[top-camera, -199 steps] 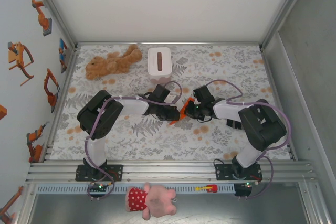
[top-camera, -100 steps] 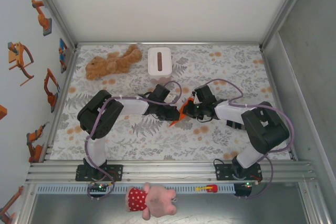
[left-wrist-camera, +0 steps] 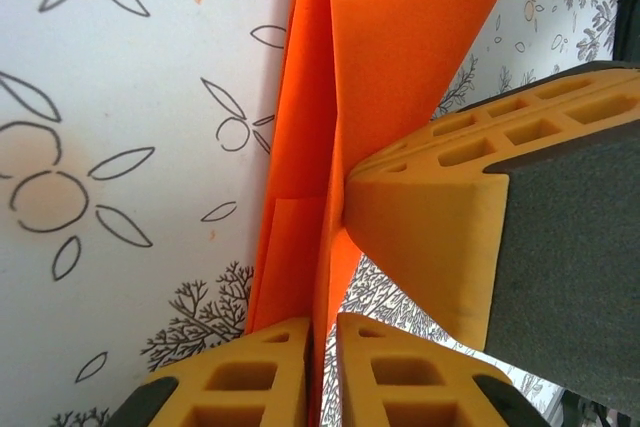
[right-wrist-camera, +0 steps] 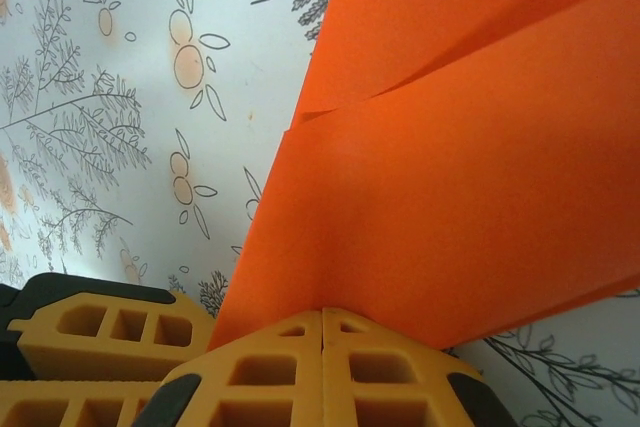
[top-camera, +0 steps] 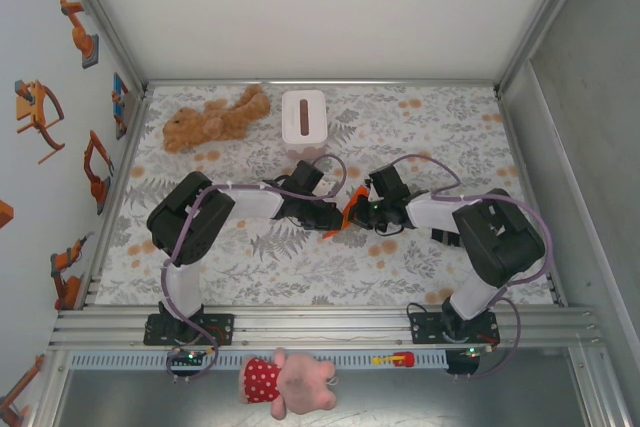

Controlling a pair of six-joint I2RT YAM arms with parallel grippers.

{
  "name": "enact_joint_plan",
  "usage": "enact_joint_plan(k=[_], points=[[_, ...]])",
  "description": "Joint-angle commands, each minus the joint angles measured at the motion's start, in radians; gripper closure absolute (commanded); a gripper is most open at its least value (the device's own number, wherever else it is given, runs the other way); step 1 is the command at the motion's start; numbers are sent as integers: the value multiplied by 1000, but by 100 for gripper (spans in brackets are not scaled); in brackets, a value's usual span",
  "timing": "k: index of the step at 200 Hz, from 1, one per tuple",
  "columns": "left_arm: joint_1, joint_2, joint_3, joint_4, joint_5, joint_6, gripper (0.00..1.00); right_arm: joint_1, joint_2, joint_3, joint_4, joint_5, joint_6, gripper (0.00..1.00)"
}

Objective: Fold a paper plane with a square sheet of paper (pick it up from the middle)
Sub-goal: Fold the wing for the fifth time at the center of the table.

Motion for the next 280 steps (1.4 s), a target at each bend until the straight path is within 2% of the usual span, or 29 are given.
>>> enact_joint_plan(k=[1, 65, 215, 280], points=[[6, -44, -14, -109, -20, -4, 84, -2, 30, 19, -59, 36, -28, 95], [21, -130, -47, -178, -63, 0, 83, -2, 37, 31, -70, 29, -37, 95], [14, -68, -22, -233, -41, 3, 83, -3, 55, 39, -74, 30, -37, 94], [14, -227, -13, -258, -173, 19, 72, -4, 40, 32, -78, 32, -37, 94]])
